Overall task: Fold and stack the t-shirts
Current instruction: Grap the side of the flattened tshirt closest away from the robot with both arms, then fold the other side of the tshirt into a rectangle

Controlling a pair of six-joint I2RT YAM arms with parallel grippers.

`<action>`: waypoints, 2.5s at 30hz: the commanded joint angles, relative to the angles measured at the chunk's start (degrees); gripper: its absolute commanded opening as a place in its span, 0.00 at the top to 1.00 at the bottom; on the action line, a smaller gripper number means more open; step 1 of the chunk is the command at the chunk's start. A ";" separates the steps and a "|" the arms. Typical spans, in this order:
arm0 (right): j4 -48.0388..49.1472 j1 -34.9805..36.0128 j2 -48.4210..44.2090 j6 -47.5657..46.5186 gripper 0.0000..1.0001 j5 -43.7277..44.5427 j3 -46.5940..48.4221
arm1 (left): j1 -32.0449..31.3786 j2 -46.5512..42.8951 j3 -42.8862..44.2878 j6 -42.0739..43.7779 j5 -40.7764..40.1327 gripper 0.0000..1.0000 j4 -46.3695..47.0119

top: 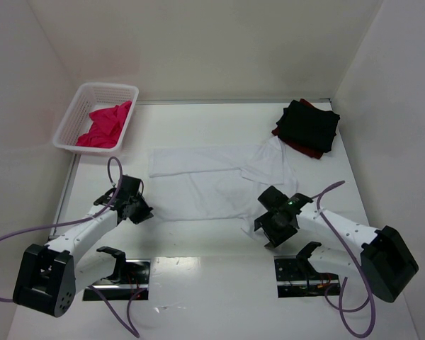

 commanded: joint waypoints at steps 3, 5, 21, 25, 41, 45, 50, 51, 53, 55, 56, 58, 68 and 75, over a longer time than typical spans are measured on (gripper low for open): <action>-1.40 0.78 2.75 4.27 0.43 1.57 1.64 | -0.24 -0.86 1.29 0.38 0.79 1.00 0.45; -1.92 0.78 4.32 4.98 0.46 2.10 2.17 | -0.24 -0.86 1.29 0.38 0.79 1.00 0.45; -0.05 0.78 9.80 7.26 0.98 3.81 3.31 | -0.24 0.08 1.29 -0.15 1.88 1.00 1.21; -0.08 0.78 7.95 6.32 1.00 6.29 4.89 | -0.24 0.20 3.73 0.99 2.02 1.00 0.13; 15.84 -6.62 5.57 -13.42 1.00 17.57 13.24 | -0.24 -2.00 15.00 4.33 -7.72 1.00 -1.32; 20.28 -11.40 7.76 -20.18 1.00 17.95 16.59 | 1.08 0.80 16.41 4.33 -9.06 1.00 1.29; 24.00 -13.75 13.09 -24.55 1.00 18.19 21.59 | 1.08 7.41 20.03 5.65 -11.57 1.00 4.25; 24.62 -14.61 13.75 -24.55 1.00 17.73 21.90 | 1.08 8.64 20.82 5.95 -11.87 1.00 4.58; 27.29 -15.47 15.36 -25.64 1.00 16.78 22.52 | 1.38 12.22 23.22 6.47 -12.78 1.00 5.11; 29.26 -16.39 17.20 -26.36 1.00 16.78 23.61 | 1.61 15.54 24.72 6.70 -13.01 1.00 6.24; 29.80 -16.70 17.88 -26.75 1.00 16.78 24.10 | 1.61 16.50 25.19 6.70 -13.01 1.00 6.51; 31.22 -17.32 19.97 -27.55 1.00 16.26 25.73 | 2.32 19.20 26.47 6.70 -13.01 1.00 7.40; 34.13 -19.11 30.92 -30.09 1.00 14.41 33.28 | 5.21 28.97 31.67 6.70 -13.01 1.00 10.61; 35.52 -19.78 35.60 -31.14 1.00 14.49 37.11 | 7.32 35.22 33.70 7.41 -11.69 1.00 11.95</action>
